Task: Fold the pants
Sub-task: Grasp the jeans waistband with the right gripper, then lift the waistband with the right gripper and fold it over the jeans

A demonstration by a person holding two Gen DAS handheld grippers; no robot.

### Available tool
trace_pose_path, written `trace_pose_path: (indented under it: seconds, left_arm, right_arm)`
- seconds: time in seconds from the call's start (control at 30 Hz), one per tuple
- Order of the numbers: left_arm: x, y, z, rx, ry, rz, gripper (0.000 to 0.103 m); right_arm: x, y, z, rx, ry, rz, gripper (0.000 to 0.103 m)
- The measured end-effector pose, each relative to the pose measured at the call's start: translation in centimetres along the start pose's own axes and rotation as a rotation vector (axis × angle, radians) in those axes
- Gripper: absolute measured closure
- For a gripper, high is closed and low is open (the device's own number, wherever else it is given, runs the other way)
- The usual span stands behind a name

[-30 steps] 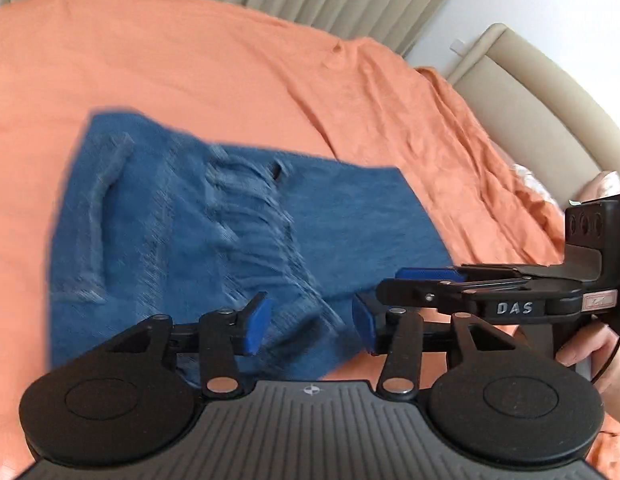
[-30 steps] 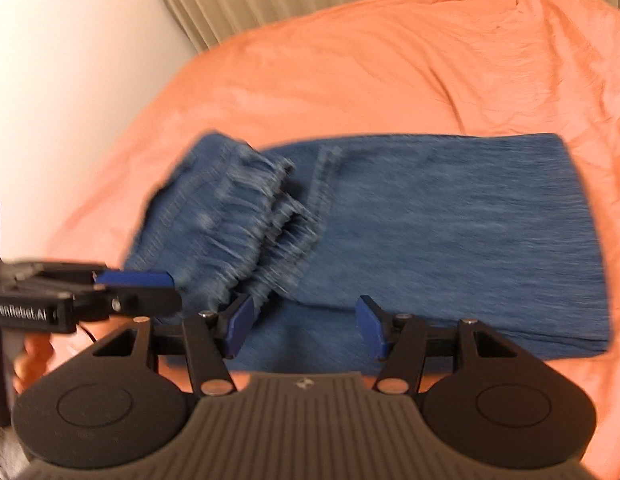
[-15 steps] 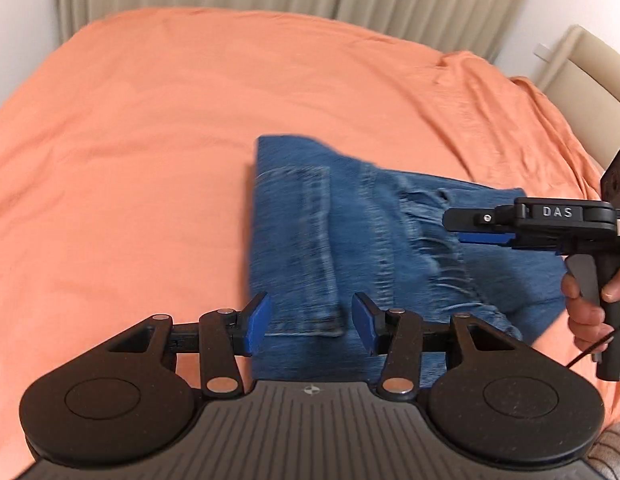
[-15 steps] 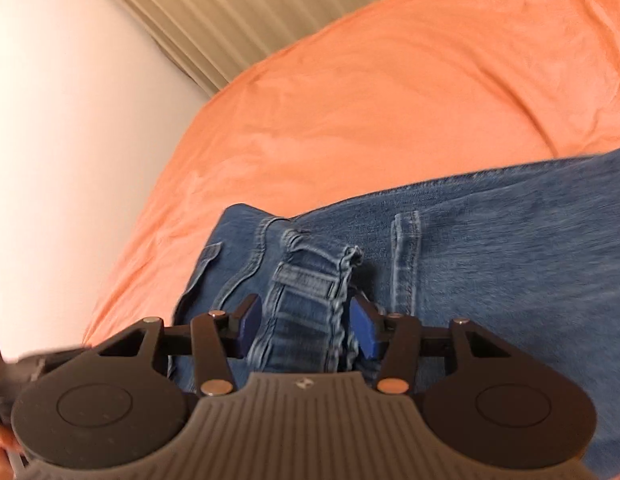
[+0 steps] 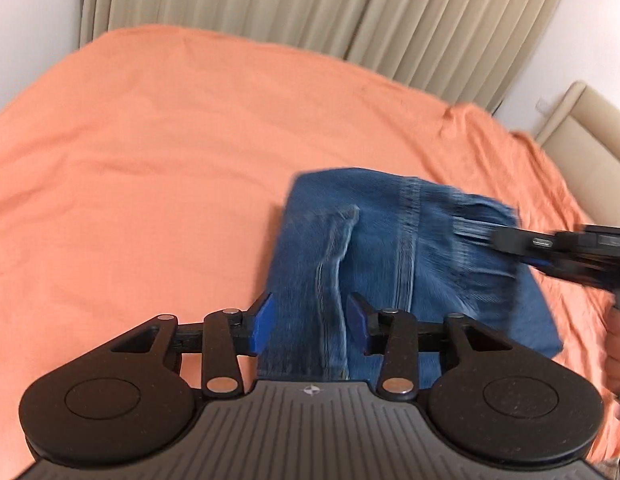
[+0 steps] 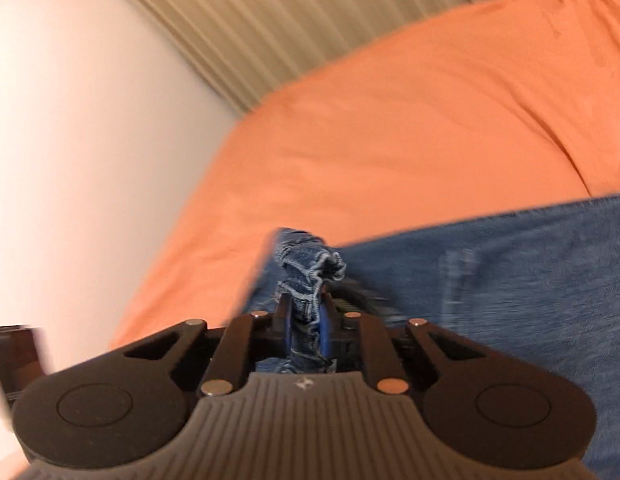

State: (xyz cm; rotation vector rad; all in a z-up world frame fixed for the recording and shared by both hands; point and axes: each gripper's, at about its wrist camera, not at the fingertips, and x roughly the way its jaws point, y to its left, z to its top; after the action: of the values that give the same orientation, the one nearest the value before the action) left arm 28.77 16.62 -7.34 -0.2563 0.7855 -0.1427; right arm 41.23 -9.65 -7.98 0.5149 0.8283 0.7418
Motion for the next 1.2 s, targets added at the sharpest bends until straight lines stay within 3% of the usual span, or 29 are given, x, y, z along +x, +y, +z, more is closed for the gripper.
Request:
trace_pose_path:
  seconds: [0.07, 0.17, 0.23, 0.33, 0.53, 0.63, 0.7, 0.87, 1.03, 1.1, 1.2]
  left_arm:
    - [-0.1, -0.4, 0.4, -0.001, -0.011, -0.004, 0.056]
    - [0.4, -1.0, 0.6, 0.007, 0.000, -0.002, 0.058]
    - [1.1, -1.4, 0.5, 0.026, 0.016, 0.010, 0.060]
    - [2.6, -2.2, 0.5, 0.045, 0.045, 0.030, 0.060]
    - [5.1, -2.6, 0.3, 0.050, 0.110, 0.079, 0.061]
    - [5.7, -2.1, 0.1, 0.031, 0.124, 0.074, 0.062]
    - [6.0, -1.9, 0.0, 0.033, 0.130, 0.070, 0.062]
    - [7.0, -1.6, -0.1, 0.025, 0.141, 0.061, 0.062]
    - [7.3, -1.4, -0.4, 0.004, 0.138, 0.059, 0.062]
    - [7.0, -1.5, -0.5, 0.010, 0.127, 0.061, 0.063]
    - [6.1, -1.7, -0.4, 0.012, 0.101, 0.064, 0.066]
  right_arm:
    - [-1.8, 1.3, -0.6, 0.010, -0.007, 0.034, 0.095]
    - [-2.6, 1.2, -1.7, 0.021, -0.010, 0.012, 0.095]
    - [-1.7, -2.1, -2.8, 0.129, 0.007, -0.047, 0.096]
    - [-0.4, -5.9, -3.7, 0.264, 0.035, -0.034, 0.096]
    - [2.9, -7.6, -3.9, 0.254, 0.036, -0.089, 0.094]
    - [3.5, -8.4, -4.1, 0.259, 0.042, -0.119, 0.084]
    - [2.7, -9.2, -4.4, 0.271, 0.037, -0.122, 0.065]
    - [3.3, -11.3, -4.6, 0.343, 0.037, -0.022, 0.066]
    - [4.5, -12.6, -5.2, 0.471, 0.064, 0.071, 0.074]
    - [4.8, -12.0, -5.2, 0.469, 0.073, 0.063, 0.081]
    - [4.1, -9.6, -4.2, 0.368, 0.053, 0.009, 0.086]
